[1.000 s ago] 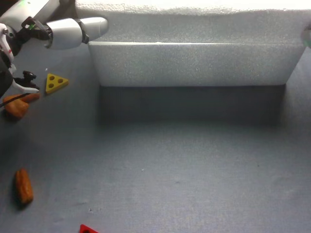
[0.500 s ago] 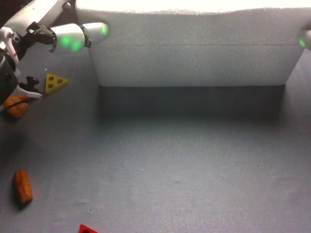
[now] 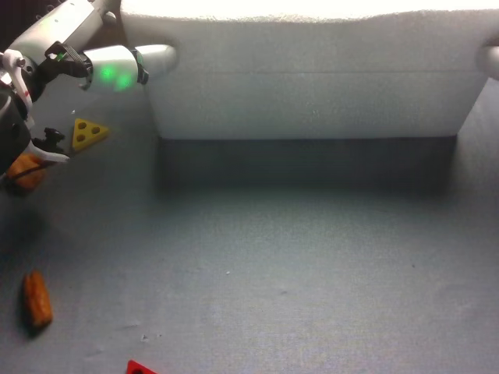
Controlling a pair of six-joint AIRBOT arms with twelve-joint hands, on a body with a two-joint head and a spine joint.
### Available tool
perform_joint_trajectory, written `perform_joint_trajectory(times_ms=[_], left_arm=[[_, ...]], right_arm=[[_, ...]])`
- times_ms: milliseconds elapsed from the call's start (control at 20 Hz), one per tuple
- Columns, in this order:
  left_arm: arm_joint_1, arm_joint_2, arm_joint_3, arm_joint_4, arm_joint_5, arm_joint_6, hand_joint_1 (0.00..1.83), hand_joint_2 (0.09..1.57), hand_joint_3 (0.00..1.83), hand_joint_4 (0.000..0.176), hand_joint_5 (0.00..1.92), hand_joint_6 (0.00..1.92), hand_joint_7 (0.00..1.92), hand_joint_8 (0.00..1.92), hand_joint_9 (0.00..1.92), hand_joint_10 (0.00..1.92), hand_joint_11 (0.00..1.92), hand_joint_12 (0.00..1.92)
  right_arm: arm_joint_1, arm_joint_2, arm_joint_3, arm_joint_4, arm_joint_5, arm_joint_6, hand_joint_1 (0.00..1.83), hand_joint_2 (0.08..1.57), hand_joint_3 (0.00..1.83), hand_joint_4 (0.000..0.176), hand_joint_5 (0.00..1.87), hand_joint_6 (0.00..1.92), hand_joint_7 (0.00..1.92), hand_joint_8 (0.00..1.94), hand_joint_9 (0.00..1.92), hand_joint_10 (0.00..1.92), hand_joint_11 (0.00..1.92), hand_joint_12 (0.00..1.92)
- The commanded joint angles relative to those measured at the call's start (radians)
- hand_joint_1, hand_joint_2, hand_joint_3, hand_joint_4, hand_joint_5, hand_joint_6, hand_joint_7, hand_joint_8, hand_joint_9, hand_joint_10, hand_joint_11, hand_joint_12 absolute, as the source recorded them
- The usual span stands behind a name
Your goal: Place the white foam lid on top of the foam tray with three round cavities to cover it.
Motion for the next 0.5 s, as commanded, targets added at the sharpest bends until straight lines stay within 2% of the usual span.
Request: perform_joint_trajectory(times_ms=[0, 100, 150, 200, 250, 300, 350, 400, 450], left_arm=[[-0.001, -0.012, -0.003, 0.045, -0.076, -0.005, 0.51, 1.05, 0.0, 0.0, 0.13, 0.0, 0.0, 0.0, 0.0, 0.0, 0.0, 0.83], [0.0, -0.012, -0.003, 0.045, -0.074, -0.005, 0.5, 1.05, 0.0, 0.0, 0.12, 0.0, 0.0, 0.0, 0.0, 0.0, 0.0, 0.76], [0.0, -0.012, -0.003, 0.045, -0.073, -0.005, 0.49, 1.04, 0.0, 0.0, 0.13, 0.0, 0.0, 0.0, 0.0, 0.0, 0.0, 0.76], [0.003, -0.013, -0.001, 0.043, -0.073, -0.006, 0.49, 1.06, 0.0, 0.0, 0.13, 0.0, 0.0, 0.0, 0.0, 0.0, 0.0, 0.72], [0.007, -0.013, -0.001, 0.04, -0.074, -0.007, 0.48, 1.06, 0.0, 0.0, 0.13, 0.0, 0.0, 0.0, 0.0, 0.0, 0.0, 0.72], [0.011, -0.013, -0.001, 0.037, -0.075, -0.008, 0.47, 1.06, 0.0, 0.0, 0.13, 0.0, 0.0, 0.0, 0.0, 0.0, 0.0, 0.71], [0.015, -0.012, -0.001, 0.034, -0.077, -0.009, 0.47, 1.06, 0.0, 0.0, 0.13, 0.0, 0.0, 0.0, 0.0, 0.0, 0.0, 0.71], [0.018, -0.01, -0.002, 0.03, -0.081, -0.009, 0.47, 1.06, 0.0, 0.0, 0.12, 0.0, 0.0, 0.0, 0.0, 0.0, 0.0, 0.71], [0.023, -0.006, -0.004, 0.025, -0.085, -0.009, 0.47, 1.06, 0.0, 0.0, 0.13, 0.0, 0.0, 0.0, 0.0, 0.0, 0.0, 0.72]], right_arm=[[0.009, -0.002, -0.005, -0.045, 0.094, -0.001, 0.4, 1.32, 0.0, 0.0, 0.0, 0.0, 0.0, 0.0, 0.0, 0.1, 0.0, 1.1], [0.006, -0.002, -0.005, -0.039, 0.094, -0.001, 0.36, 1.32, 0.0, 0.0, 0.0, 0.0, 0.0, 0.0, 0.0, 0.05, 0.0, 1.06], [0.005, -0.002, -0.005, -0.037, 0.094, -0.001, 0.32, 1.32, 0.0, 0.0, 0.0, 0.0, 0.0, 0.0, 0.0, 0.01, 0.0, 0.94], [-0.001, -0.002, -0.005, -0.03, 0.094, -0.001, 0.32, 1.32, 0.0, 0.0, 0.0, 0.0, 0.0, 0.0, 0.0, 0.0, 0.0, 0.91], [-0.004, -0.001, -0.006, -0.026, 0.094, -0.001, 0.61, 1.3, 0.0, 0.0, 0.36, 0.18, 0.26, 0.08, 0.19, 0.1, 0.0, 1.26], [-0.009, 0.0, -0.006, -0.02, 0.094, -0.001, 0.68, 1.33, 0.0, 0.0, 0.47, 0.34, 0.31, 0.03, 0.16, 0.11, 0.0, 1.26], [-0.016, 0.004, -0.008, -0.013, 0.094, -0.001, 0.64, 1.35, 0.0, 0.0, 0.4, 0.36, 0.3, 0.01, 0.15, 0.12, 0.0, 1.17], [-0.023, 0.007, -0.01, -0.006, 0.095, -0.002, 0.58, 1.31, 0.0, 0.0, 0.15, 0.18, 0.19, 0.0, 0.11, 0.09, 0.0, 1.0], [-0.029, 0.011, -0.013, 0.001, 0.098, -0.002, 0.53, 1.27, 0.0, 0.0, 0.04, 0.08, 0.13, 0.0, 0.1, 0.09, 0.0, 0.95]])
